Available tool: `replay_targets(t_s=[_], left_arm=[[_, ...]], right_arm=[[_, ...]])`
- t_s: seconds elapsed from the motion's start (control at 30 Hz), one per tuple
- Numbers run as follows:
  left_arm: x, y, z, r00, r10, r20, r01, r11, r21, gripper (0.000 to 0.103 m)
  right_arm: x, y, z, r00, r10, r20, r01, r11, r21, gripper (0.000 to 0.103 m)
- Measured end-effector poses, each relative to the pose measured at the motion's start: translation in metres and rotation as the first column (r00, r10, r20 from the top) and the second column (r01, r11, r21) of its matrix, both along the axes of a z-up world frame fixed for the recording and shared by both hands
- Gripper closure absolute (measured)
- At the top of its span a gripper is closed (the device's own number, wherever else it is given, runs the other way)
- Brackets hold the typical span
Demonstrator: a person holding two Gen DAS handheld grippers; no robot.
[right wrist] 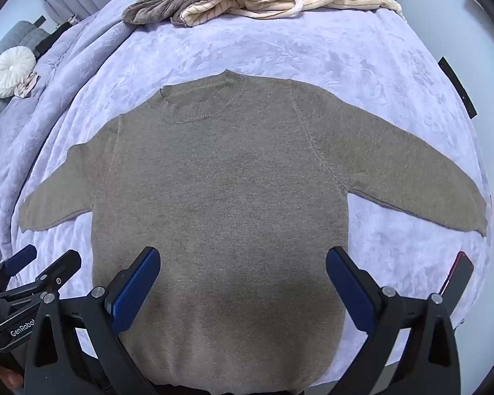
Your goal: Fold small clothes
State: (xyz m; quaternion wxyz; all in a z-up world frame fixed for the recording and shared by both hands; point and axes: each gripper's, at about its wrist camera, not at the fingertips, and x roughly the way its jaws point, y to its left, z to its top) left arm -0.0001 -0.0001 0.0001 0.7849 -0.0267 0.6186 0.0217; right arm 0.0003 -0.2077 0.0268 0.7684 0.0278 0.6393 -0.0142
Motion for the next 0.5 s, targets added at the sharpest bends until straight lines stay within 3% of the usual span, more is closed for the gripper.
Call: replay_targets(t_s=[0.5], left_arm=[[-0.0003,0.0001,-0.0001,1.0,-0.003,-0.003,0.003,1.0,0.003,0.0]], right_arm=[[-0.0001,0.0005,-0.0011,1.0,-0.001,0.002,0.001,1.0,0.0,0.002]])
